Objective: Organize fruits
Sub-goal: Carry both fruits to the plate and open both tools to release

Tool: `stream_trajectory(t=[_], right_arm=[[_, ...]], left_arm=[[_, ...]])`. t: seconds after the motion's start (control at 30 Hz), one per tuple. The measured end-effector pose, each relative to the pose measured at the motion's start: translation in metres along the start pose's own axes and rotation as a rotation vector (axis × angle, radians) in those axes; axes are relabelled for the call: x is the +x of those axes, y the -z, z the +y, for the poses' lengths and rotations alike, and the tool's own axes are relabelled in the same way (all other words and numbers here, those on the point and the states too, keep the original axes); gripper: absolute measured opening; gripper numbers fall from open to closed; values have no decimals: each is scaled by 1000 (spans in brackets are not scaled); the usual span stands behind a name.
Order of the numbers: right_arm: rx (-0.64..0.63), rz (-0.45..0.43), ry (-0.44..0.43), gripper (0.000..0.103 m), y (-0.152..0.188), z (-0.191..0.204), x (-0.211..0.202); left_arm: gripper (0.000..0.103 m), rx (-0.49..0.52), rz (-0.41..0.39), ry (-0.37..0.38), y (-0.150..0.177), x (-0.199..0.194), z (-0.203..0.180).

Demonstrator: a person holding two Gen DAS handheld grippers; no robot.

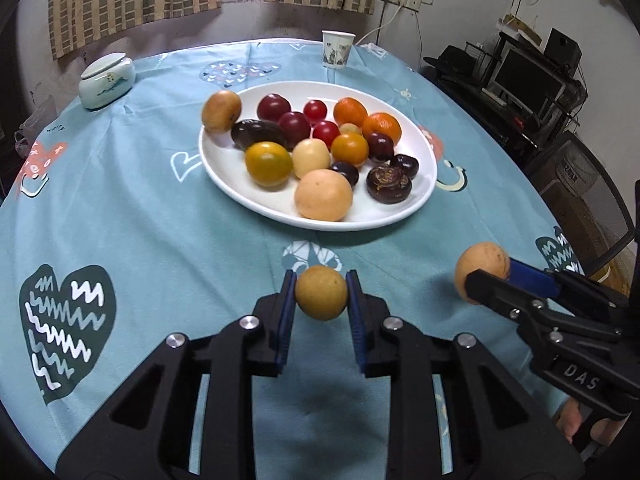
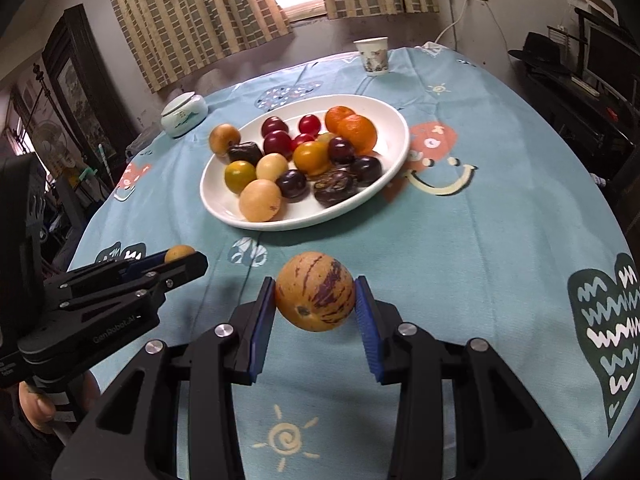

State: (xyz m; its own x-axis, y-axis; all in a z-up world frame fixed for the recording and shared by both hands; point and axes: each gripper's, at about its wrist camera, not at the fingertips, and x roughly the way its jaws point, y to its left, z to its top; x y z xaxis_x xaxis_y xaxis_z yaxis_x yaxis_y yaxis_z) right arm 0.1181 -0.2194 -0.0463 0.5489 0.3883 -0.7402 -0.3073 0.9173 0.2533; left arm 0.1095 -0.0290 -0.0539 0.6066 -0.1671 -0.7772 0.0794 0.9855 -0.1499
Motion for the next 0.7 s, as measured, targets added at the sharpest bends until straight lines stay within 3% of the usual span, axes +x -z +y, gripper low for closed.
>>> stream_trajectory(t=[0.23, 0.43, 0.7], right_arm=[[-97, 1, 1, 40, -44, 24, 8], [-110, 12, 44, 40, -95, 26, 41], [-98, 56, 46, 40, -109, 19, 69]], left_arm=[[25, -14, -44, -32, -46, -12, 26], [25, -42, -44, -69, -106, 9, 40], [25, -30, -22, -68, -134, 38, 35]])
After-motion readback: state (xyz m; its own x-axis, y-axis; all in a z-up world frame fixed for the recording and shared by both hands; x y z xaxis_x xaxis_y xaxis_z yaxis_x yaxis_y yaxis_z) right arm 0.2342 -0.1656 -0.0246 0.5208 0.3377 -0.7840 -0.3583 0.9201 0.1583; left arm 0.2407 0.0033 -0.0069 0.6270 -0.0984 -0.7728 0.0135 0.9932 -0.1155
